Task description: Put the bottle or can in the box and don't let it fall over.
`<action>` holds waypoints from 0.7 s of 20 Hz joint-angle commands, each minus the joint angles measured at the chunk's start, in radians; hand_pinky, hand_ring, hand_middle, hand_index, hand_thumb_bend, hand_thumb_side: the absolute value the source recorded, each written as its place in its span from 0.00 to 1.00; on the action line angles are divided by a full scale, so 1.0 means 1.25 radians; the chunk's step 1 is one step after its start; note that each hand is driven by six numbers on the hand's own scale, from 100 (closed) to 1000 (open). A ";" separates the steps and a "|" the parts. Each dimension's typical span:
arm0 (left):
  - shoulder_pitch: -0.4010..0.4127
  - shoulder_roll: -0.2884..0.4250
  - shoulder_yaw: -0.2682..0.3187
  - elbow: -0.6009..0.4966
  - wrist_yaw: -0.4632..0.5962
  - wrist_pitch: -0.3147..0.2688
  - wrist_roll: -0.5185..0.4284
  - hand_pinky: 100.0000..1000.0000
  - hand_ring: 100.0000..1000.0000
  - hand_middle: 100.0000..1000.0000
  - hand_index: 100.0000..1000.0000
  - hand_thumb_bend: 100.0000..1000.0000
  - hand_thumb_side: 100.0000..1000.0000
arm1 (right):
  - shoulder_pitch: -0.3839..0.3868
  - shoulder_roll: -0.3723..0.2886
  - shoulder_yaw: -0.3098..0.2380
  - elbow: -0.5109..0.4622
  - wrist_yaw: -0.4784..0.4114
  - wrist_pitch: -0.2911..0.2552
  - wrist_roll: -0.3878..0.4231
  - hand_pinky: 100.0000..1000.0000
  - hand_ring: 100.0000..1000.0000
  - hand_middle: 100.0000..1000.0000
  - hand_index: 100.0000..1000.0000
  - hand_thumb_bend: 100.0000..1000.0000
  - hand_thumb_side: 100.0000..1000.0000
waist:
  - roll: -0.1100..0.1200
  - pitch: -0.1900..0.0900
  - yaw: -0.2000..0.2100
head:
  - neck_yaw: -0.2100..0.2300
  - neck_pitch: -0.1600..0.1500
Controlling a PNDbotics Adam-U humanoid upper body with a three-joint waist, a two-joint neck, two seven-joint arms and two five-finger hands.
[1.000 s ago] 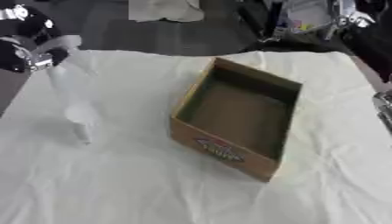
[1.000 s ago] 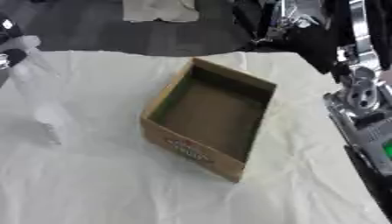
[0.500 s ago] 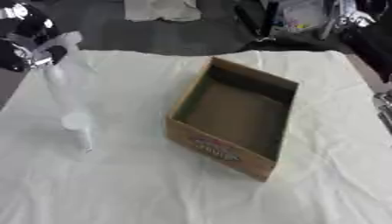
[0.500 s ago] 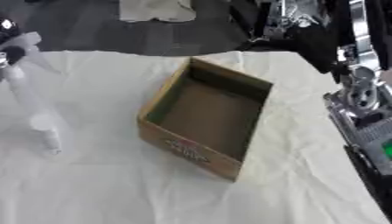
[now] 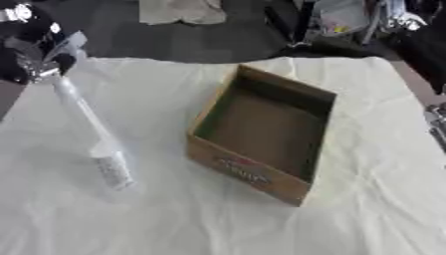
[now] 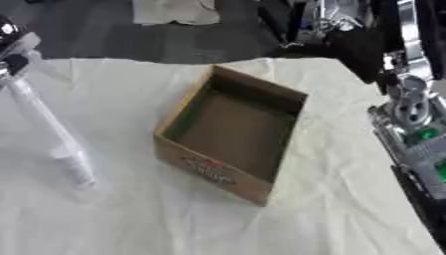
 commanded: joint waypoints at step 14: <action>-0.014 0.017 0.005 -0.019 -0.005 -0.004 0.006 0.56 0.31 0.39 0.45 0.00 0.19 | -0.009 -0.009 -0.008 -0.009 -0.004 -0.001 -0.009 0.90 0.73 0.70 0.73 0.00 0.38 | 0.000 -0.018 0.004 | -0.006 -0.006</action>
